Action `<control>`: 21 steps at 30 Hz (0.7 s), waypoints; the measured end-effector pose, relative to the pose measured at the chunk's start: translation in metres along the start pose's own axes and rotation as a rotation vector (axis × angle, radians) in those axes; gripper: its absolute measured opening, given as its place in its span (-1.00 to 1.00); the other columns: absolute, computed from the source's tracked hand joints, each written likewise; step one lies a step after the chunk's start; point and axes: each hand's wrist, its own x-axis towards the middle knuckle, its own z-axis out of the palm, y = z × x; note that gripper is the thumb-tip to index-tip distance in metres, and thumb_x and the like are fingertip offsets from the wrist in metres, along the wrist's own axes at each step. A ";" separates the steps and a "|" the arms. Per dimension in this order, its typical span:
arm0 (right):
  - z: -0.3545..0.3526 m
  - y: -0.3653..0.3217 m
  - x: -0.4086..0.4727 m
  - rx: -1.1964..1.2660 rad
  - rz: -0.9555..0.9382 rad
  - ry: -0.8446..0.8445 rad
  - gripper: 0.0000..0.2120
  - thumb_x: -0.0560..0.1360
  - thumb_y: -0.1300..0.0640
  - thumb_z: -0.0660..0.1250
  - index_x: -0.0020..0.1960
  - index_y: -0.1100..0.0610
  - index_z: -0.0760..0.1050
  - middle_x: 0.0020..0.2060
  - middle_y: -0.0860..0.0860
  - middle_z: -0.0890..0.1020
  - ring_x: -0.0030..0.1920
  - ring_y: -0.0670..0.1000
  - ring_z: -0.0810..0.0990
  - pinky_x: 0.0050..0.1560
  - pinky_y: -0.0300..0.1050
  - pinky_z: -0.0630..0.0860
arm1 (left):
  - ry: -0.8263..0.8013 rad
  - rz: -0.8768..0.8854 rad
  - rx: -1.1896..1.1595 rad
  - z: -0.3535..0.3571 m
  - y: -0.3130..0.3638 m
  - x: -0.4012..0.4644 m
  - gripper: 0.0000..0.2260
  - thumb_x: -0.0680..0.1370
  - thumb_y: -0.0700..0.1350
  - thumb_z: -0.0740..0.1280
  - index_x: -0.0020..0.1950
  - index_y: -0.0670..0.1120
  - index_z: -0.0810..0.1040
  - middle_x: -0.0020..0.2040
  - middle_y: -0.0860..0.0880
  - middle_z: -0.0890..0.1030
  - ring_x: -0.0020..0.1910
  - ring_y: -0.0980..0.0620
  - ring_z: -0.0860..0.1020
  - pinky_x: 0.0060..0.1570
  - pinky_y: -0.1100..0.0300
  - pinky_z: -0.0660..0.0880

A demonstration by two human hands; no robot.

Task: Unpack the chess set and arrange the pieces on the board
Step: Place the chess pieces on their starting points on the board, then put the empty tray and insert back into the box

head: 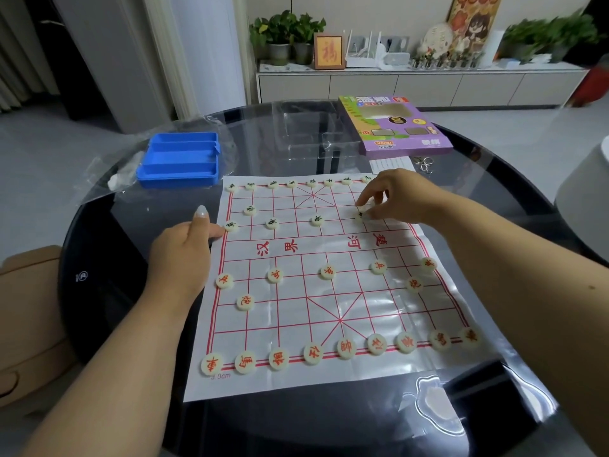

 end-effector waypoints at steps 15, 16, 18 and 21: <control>0.024 -0.059 0.005 0.082 -0.115 0.072 -0.82 0.50 0.02 0.35 0.05 0.02 0.62 -0.16 -0.11 0.55 -0.18 -0.10 0.48 -0.30 -0.32 0.33 | 0.004 -0.058 -0.357 -0.008 0.000 -0.001 -0.57 0.64 0.18 0.02 0.16 0.01 0.60 0.11 0.14 0.61 0.16 0.14 0.51 0.05 0.27 0.35; 0.025 -0.065 0.006 0.080 -0.130 0.065 -0.82 0.50 0.02 0.35 0.06 0.02 0.62 -0.12 -0.10 0.56 -0.16 -0.09 0.48 -0.28 -0.32 0.34 | 0.005 -0.069 -0.378 -0.008 0.000 0.000 -0.57 0.65 0.17 0.03 0.21 -0.01 0.58 0.16 0.10 0.60 0.19 0.12 0.50 0.11 0.24 0.35; 0.027 -0.078 0.008 0.068 -0.161 0.049 -0.81 0.51 0.03 0.34 0.08 0.03 0.62 -0.09 -0.10 0.57 -0.12 -0.08 0.50 -0.23 -0.30 0.38 | 0.004 -0.099 -0.402 -0.008 0.000 0.004 -0.59 0.65 0.15 0.05 0.26 -0.03 0.55 0.21 0.04 0.59 0.23 0.07 0.49 0.22 0.16 0.34; 0.031 -0.095 0.013 0.055 -0.193 0.030 -0.80 0.51 0.02 0.33 0.09 0.04 0.62 -0.06 -0.07 0.58 -0.09 -0.06 0.51 -0.15 -0.24 0.43 | -0.007 -0.158 -0.436 -0.009 0.001 0.011 -0.60 0.65 0.12 0.07 0.29 -0.08 0.52 0.23 -0.04 0.58 0.26 0.01 0.50 0.34 0.07 0.34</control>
